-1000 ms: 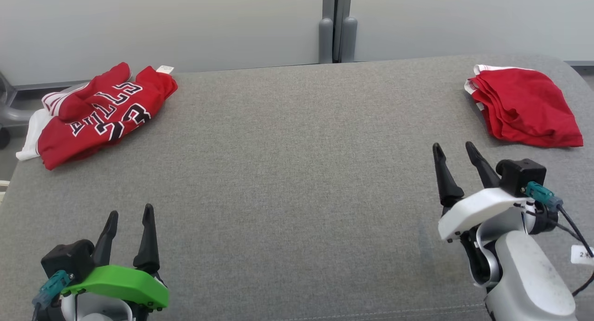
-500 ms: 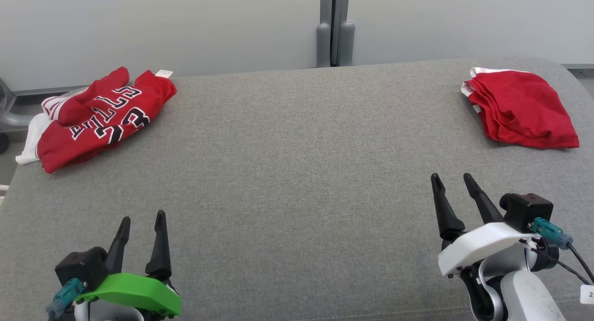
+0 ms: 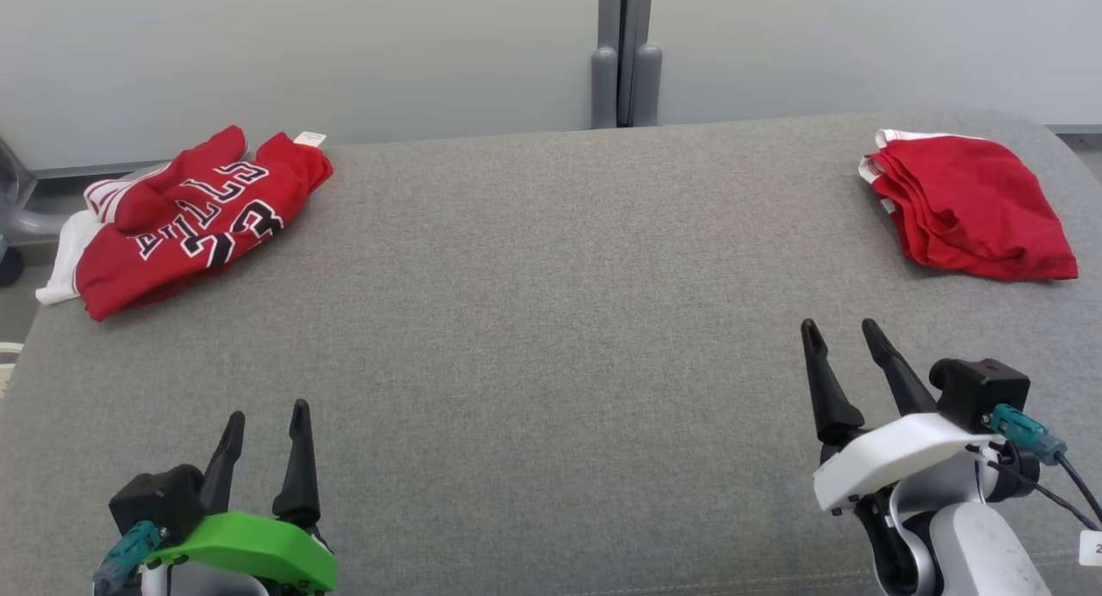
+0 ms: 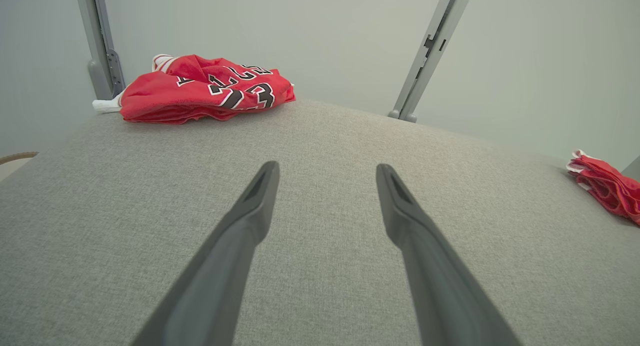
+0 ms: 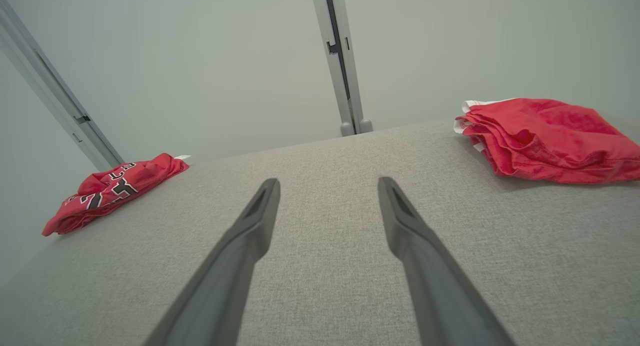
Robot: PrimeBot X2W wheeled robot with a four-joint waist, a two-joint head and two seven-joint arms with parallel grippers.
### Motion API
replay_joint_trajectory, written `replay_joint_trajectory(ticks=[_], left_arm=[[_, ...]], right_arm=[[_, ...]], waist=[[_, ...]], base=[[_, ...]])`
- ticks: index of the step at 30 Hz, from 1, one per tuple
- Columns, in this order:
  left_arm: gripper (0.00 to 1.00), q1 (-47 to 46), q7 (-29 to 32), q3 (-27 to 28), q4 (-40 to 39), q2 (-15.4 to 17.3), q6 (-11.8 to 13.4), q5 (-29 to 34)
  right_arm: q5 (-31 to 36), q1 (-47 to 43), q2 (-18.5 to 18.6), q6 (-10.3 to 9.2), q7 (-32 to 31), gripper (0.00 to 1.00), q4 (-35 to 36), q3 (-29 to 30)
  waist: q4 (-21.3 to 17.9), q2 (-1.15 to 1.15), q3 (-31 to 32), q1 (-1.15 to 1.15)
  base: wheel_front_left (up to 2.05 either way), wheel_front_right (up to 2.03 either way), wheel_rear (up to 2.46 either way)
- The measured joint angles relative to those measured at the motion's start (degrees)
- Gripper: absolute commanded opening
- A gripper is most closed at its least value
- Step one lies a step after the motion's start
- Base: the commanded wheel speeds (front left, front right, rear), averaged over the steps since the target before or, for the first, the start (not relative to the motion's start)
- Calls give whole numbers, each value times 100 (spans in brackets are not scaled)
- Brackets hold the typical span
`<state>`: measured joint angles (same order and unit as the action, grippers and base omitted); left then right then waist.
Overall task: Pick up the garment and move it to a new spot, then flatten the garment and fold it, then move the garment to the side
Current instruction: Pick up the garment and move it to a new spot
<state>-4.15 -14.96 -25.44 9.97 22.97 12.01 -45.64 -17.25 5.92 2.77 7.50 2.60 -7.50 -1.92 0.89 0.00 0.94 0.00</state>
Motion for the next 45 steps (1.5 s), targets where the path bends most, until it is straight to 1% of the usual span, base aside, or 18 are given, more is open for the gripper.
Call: replay_joint_trajectory(ticks=[14,21,27,28,30,31,32,33,40,42,43,45], left_arm=[[100,-5,0,3,45,-41,-67,44],[100,-77,9,-48,-25,-33,-55,203],[100,-171,34,-81,-79,12,1,293],[100,-180,34,-83,-122,26,29,332],[100,-179,35,-85,-163,47,63,354],[100,-179,35,-85,-163,47,63,354],[100,-175,34,-78,-187,57,88,366],[100,-177,36,-102,-222,76,97,404],[100,-185,86,-151,-272,113,147,448],[100,-185,86,-134,-256,122,151,447],[100,-185,86,-134,-256,122,151,447],[100,-182,85,-94,-255,136,152,445]], right_arm=[[-23,-4,-2,0,2,100,42,-82],[-12,-52,-1,0,-13,100,113,-109],[-19,-102,-2,0,-58,100,193,-131],[-19,-123,-2,0,-68,100,235,-133],[-19,-137,-3,0,-76,100,257,-129],[-19,-137,-3,0,-76,100,257,-129],[-19,-140,0,0,-83,100,279,-127],[-1,-148,-2,0,-102,100,333,-124],[24,-148,-2,0,-107,100,347,-96],[22,-148,-3,0,-107,100,324,-116],[22,-148,-3,0,-107,100,324,-116],[23,-142,-4,0,-105,100,302,-152]], waist=[[68,0,13,0],[289,0,14,0],[729,0,5,0],[919,0,1,0],[1122,0,-4,0],[1122,0,-4,0],[1231,0,-8,0],[1450,0,-20,0],[2241,0,-68,0],[2443,0,-77,0],[2443,0,-77,0],[2617,0,-87,0]], base=[[0,0,0],[0,0,0],[0,0,0],[0,0,0],[0,0,0],[0,0,0],[0,0,0],[0,0,0],[0,0,0],[0,0,0],[0,0,0],[0,0,0]])
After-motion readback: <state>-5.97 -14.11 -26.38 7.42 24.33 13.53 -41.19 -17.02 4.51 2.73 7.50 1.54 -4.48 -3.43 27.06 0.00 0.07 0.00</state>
